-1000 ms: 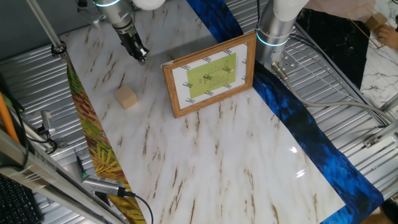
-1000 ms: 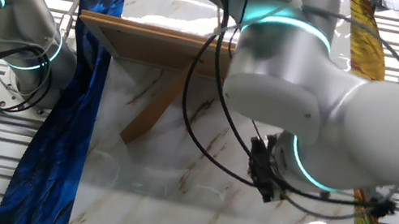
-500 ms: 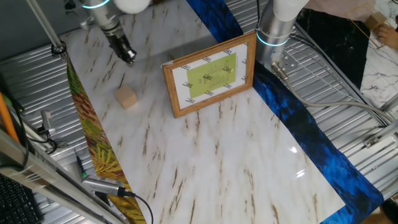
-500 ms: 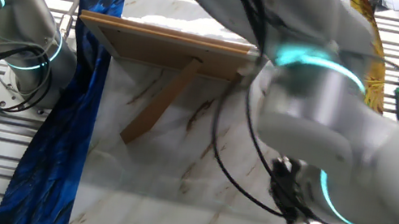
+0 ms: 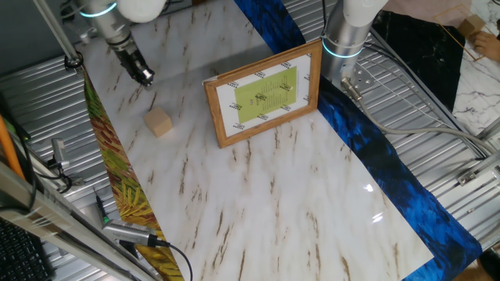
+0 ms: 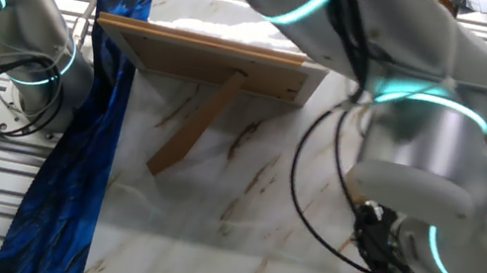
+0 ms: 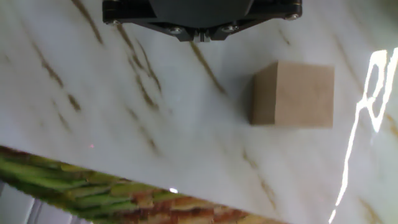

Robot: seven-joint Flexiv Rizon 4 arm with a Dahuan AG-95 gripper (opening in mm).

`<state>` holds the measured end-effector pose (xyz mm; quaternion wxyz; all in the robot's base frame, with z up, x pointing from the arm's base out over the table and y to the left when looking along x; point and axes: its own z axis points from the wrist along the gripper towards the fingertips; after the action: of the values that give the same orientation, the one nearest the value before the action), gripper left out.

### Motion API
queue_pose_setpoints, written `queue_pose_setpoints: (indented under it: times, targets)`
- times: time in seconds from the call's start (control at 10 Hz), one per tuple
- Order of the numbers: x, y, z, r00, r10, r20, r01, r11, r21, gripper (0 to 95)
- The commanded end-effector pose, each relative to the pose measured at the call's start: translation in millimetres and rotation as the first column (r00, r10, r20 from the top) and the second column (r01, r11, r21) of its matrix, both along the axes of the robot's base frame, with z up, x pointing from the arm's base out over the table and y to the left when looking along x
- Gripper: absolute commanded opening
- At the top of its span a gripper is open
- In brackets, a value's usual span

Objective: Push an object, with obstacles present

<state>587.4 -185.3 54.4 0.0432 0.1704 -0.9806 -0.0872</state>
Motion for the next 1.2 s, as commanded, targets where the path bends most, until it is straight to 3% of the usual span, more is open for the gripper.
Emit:
queue_pose_setpoints:
  times: [0.1, 0.4, 0.6, 0.9, 1.2]
  targets:
    - [5.2, 9.6, -3.5, 1.000, -0.021, 0.006, 0.021, 1.000, 0.007, 0.0]
    - [21.1, 35.6, -0.5, 0.998, -0.063, -0.003, 0.063, 0.998, 0.010, 0.0]
    - [25.1, 52.8, -1.4, 0.996, -0.088, -0.006, 0.088, 0.996, 0.008, 0.0]
    - [27.0, 78.5, -2.1, 0.993, -0.115, -0.006, 0.115, 0.993, 0.010, 0.0]
    - [21.7, 100.9, -5.0, 0.990, -0.140, 0.000, 0.140, 0.990, 0.011, 0.0]
